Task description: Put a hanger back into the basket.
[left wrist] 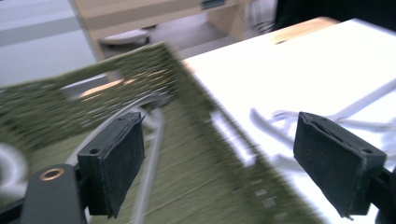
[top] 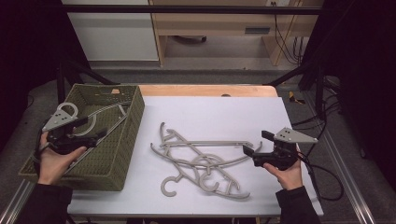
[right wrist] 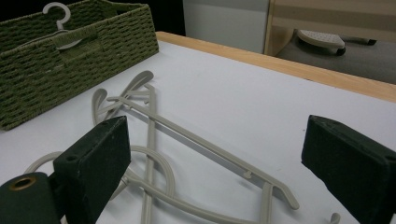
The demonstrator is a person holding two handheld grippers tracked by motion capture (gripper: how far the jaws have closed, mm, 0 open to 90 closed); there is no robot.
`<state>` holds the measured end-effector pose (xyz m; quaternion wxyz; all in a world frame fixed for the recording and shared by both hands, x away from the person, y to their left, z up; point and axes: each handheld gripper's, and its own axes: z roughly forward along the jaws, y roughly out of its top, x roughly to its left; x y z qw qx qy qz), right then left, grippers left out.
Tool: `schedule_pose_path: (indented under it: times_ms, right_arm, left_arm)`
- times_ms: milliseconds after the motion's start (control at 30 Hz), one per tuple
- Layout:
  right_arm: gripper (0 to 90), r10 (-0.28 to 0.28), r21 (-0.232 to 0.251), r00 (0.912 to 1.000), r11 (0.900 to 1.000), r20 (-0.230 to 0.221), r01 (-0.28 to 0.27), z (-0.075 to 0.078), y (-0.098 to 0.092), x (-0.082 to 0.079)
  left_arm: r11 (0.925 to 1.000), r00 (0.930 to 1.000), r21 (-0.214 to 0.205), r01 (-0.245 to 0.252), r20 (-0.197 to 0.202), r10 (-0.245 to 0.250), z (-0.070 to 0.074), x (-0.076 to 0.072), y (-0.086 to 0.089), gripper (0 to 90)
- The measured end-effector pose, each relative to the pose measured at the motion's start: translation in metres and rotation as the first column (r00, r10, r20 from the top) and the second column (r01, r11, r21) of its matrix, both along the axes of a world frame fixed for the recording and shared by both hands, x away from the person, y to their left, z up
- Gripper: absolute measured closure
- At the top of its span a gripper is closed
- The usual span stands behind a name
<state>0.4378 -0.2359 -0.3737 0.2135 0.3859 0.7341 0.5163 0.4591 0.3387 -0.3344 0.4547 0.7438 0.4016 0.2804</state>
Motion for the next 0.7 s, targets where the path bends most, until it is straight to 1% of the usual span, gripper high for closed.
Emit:
schedule_pose_path:
  times_ms: [133, 200, 233, 333, 433, 533, 667, 700]
  right_arm:
    - [8.1, 0.010, -0.003, 0.9999, 1.0000, 0.003, -0.010, 0.001, 0.001, -0.001]
    - [8.1, 0.015, -0.007, 0.9999, 0.9999, 0.007, -0.015, 0.002, 0.001, -0.001]
    - [8.2, 0.014, -0.004, 0.9999, 0.9999, 0.001, -0.014, 0.002, 0.003, -0.002]
    - [8.2, 0.024, -0.016, 0.9997, 0.9996, -0.003, -0.024, 0.001, 0.005, -0.002]
    - [8.2, 0.035, -0.026, 0.9993, 0.9990, -0.011, -0.035, 0.001, 0.009, -0.002]
    - [8.3, 0.058, -0.042, 0.9982, 0.9974, -0.017, -0.058, 0.000, 0.014, -0.002]
    - [8.4, 0.074, -0.051, 0.9968, 0.9958, -0.031, -0.075, -0.002, 0.021, -0.003]
    - [8.3, 0.080, -0.055, 0.9962, 0.9951, -0.034, -0.082, -0.002, 0.022, -0.003]
  left_arm:
    - [0.9985, 0.9982, 0.011, 0.054, 0.027, -0.055, -0.001, -0.009, -0.025, 12.3]
    - [0.9966, 0.9959, 0.003, 0.082, 0.038, -0.082, -0.002, -0.015, -0.036, 11.5]
    - [0.9955, 0.9947, 0.000, 0.095, 0.041, -0.095, -0.004, -0.018, -0.041, 11.2]
    - [0.9923, 0.9914, 0.002, 0.124, 0.044, -0.124, -0.008, -0.025, -0.055, 10.9]
    - [0.9863, 0.9854, 0.004, 0.165, 0.042, -0.165, -0.014, -0.032, -0.069, 10.8]
    - [0.9801, 0.9799, 0.018, 0.198, 0.024, -0.198, -0.021, -0.036, -0.079, 10.8]
    - [0.9666, 0.9674, 0.040, 0.253, 0.005, -0.253, -0.029, -0.041, -0.095, 10.9]
    - [0.9622, 0.9632, 0.045, 0.269, -0.002, -0.269, -0.031, -0.042, -0.099, 11.0]
